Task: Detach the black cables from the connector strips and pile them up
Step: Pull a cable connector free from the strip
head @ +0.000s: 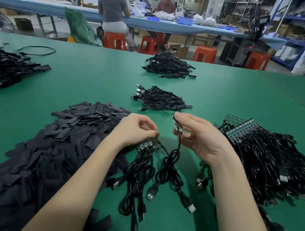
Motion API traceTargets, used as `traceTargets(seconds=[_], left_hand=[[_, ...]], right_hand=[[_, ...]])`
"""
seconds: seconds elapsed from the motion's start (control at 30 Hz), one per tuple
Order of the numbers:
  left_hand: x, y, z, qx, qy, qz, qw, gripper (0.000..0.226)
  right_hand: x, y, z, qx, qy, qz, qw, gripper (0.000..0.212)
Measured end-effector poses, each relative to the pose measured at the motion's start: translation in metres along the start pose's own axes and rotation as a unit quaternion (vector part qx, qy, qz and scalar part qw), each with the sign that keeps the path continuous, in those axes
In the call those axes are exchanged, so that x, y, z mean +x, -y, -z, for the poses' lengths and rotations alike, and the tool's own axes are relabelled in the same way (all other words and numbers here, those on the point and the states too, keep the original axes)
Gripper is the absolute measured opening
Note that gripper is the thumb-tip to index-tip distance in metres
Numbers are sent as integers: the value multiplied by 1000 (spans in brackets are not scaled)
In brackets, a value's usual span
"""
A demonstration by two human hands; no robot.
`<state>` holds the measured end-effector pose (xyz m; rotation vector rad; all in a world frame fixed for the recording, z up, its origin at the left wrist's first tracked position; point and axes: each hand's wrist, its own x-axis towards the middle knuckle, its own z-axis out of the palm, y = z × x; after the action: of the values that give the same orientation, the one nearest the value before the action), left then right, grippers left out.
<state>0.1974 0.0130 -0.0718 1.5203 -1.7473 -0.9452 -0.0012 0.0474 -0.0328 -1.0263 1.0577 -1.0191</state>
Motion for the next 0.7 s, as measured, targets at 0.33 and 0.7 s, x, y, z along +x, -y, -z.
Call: traceTargets(seconds=[0.33, 0.7], left_hand=[[-8, -30, -29, -369, 160, 14, 915, 19], [-11, -37, -42, -385, 49, 23, 921, 19]], right_hand=[[6, -6, -16, 67, -182, 11, 981, 20], [7, 28, -39, -335, -180, 242, 893, 8]])
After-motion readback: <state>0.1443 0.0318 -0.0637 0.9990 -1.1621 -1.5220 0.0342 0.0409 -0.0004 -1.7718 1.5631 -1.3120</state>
